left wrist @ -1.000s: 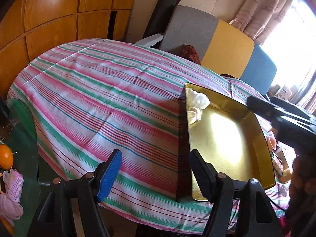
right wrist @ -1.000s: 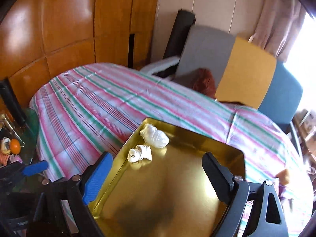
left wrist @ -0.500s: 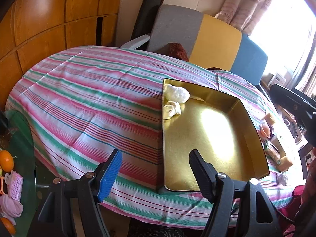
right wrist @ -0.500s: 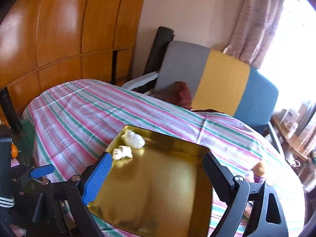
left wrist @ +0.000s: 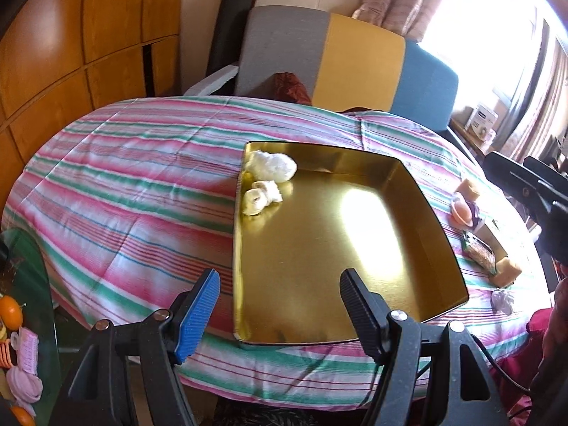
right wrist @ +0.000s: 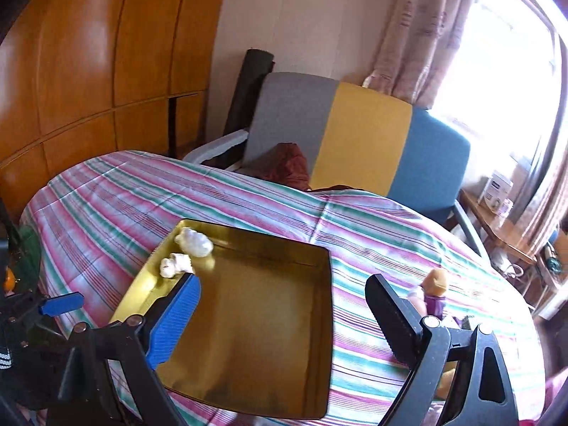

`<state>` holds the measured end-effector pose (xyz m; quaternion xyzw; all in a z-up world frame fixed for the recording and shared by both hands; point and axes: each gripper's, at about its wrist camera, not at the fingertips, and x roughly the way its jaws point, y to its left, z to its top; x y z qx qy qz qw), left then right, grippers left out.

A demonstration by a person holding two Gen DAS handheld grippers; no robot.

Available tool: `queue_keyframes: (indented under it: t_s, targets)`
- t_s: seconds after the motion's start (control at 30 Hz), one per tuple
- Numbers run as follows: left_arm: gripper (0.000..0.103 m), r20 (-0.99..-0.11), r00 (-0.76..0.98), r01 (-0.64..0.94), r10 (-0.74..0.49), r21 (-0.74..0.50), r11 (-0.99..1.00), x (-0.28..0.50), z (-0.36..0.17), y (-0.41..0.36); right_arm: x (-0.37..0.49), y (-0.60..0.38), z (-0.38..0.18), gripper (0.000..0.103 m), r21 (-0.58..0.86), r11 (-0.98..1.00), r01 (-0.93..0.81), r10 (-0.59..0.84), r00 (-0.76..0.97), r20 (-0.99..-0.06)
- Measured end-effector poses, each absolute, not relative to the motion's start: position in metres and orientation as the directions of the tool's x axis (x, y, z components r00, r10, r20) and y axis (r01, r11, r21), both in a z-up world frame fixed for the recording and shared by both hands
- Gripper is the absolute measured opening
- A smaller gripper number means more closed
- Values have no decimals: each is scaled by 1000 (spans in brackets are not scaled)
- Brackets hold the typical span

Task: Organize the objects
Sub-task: 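Move the left tool back toward the remaining items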

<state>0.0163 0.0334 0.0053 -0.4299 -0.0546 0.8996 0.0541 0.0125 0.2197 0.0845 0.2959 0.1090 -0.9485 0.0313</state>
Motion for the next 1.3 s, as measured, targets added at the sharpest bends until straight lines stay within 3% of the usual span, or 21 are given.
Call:
queue_keyframes:
  t_s: [0.37, 0.9, 1.1, 1.3]
  targets:
    - [71, -745, -635, -189, 206, -110, -976, 11, 23, 89, 25, 268, 80, 97, -308, -950, -45, 203, -840, -504]
    - [71, -749, -530, -468, 397, -132, -874, 1, 30, 194, 30, 389, 50, 97, -341, -904, -259, 419, -698, -581]
    - [71, -758, -463, -567, 458, -144, -811, 1, 27, 238, 53, 469, 40, 98, -276, -891, -362, 450, -616, -646]
    - [71, -771, -296, -681, 564, -243, -691, -1, 11, 297, 95, 566, 41, 98, -141, -810, -570, 492, -527, -693]
